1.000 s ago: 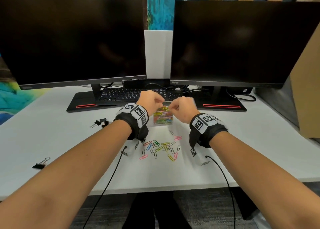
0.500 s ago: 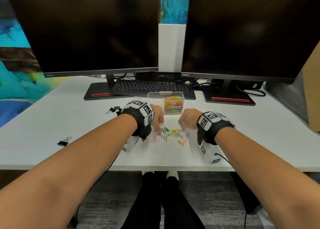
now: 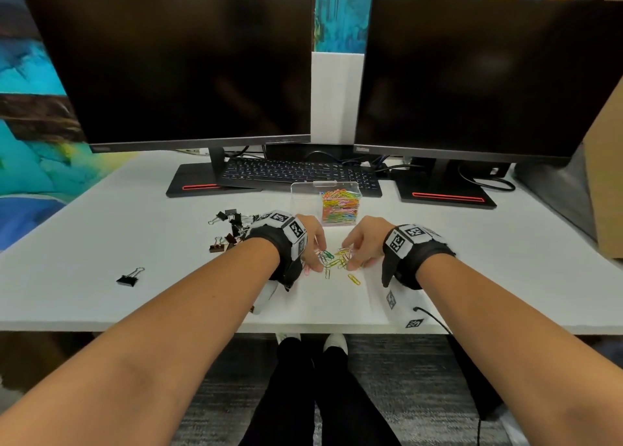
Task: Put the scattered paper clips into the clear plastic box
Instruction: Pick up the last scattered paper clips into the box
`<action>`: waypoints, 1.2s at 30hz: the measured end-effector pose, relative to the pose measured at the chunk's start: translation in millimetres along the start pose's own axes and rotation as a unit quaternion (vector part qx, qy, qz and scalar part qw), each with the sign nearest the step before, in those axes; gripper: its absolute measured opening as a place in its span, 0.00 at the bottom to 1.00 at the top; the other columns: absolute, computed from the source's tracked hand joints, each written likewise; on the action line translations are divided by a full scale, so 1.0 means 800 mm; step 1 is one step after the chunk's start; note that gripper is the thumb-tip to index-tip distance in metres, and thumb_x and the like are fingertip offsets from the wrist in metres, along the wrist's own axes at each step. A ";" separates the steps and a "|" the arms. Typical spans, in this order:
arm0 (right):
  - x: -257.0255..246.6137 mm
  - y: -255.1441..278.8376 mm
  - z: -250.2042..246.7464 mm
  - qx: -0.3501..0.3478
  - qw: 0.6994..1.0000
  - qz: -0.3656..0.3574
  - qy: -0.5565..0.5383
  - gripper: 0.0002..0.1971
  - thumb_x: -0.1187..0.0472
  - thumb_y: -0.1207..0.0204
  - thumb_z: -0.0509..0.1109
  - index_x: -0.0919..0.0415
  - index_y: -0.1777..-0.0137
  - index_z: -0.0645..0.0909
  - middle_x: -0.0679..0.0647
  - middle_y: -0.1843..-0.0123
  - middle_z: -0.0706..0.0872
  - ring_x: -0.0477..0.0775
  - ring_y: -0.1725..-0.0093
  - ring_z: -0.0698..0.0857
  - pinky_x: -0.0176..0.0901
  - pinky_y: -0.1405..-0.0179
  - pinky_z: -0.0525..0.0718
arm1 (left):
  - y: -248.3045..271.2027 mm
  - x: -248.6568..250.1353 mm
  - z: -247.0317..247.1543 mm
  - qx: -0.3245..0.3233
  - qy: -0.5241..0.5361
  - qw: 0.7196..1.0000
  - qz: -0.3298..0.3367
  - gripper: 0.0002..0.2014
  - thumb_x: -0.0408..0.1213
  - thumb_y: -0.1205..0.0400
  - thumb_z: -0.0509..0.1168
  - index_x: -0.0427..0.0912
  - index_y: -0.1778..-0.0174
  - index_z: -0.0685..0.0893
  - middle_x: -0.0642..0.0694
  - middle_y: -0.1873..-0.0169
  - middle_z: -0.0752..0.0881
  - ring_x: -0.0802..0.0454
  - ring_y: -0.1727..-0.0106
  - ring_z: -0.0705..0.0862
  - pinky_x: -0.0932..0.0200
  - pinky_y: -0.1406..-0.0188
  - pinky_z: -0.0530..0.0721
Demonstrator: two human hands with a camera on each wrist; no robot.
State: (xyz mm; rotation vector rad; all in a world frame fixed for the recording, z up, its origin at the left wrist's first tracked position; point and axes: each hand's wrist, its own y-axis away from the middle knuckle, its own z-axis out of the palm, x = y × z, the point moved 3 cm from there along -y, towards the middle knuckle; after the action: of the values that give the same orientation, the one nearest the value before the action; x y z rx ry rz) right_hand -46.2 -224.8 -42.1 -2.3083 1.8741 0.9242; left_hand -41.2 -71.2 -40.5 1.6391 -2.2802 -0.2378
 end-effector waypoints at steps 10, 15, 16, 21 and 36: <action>-0.014 0.001 -0.015 0.081 0.983 0.024 0.161 0.16 0.68 0.21 0.65 0.66 0.34 0.80 0.61 0.35 0.83 0.61 0.38 0.84 0.46 0.40 0.84 | 0.007 -0.009 -0.014 -0.004 -0.008 0.998 -0.062 0.20 0.45 0.28 0.77 0.41 0.42 0.87 0.45 0.46 0.89 0.47 0.53 0.89 0.54 0.44 0.87; -0.018 -0.003 0.005 0.068 0.983 0.025 0.169 0.15 0.58 0.20 0.66 0.67 0.40 0.83 0.62 0.42 0.87 0.57 0.52 0.83 0.43 0.54 0.81 | 0.010 -0.012 0.000 -0.036 -0.027 0.996 -0.074 0.27 0.54 0.38 0.81 0.42 0.49 0.88 0.47 0.55 0.91 0.47 0.53 0.91 0.49 0.44 0.88; -0.023 -0.005 0.009 0.070 0.983 0.018 0.170 0.14 0.58 0.20 0.65 0.67 0.42 0.84 0.62 0.44 0.88 0.58 0.52 0.84 0.43 0.54 0.81 | 0.008 -0.008 0.001 -0.028 -0.015 0.997 -0.069 0.24 0.52 0.37 0.81 0.43 0.50 0.89 0.47 0.55 0.92 0.47 0.54 0.91 0.50 0.44 0.88; -0.044 0.001 0.004 0.049 0.982 -0.024 0.181 0.14 0.66 0.23 0.65 0.69 0.41 0.85 0.64 0.43 0.88 0.61 0.43 0.86 0.48 0.42 0.85 | 0.008 0.007 -0.005 0.023 0.016 0.998 -0.055 0.18 0.45 0.33 0.80 0.42 0.50 0.90 0.47 0.53 0.92 0.49 0.54 0.91 0.52 0.47 0.89; -0.031 0.009 0.003 -0.024 0.976 -0.059 0.207 0.36 0.52 0.36 0.81 0.55 0.27 0.76 0.54 0.32 0.83 0.55 0.35 0.81 0.40 0.43 0.76 | -0.026 0.024 0.007 0.015 -0.062 0.994 -0.084 0.39 0.75 0.61 0.69 0.46 0.66 0.81 0.48 0.61 0.89 0.47 0.61 0.88 0.49 0.54 0.89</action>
State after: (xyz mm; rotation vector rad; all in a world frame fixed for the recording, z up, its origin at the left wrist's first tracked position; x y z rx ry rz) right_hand -56.2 -203.9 -30.2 -2.7788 1.8275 0.5087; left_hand -30.2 -96.7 -49.6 1.8840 -2.2446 -0.3556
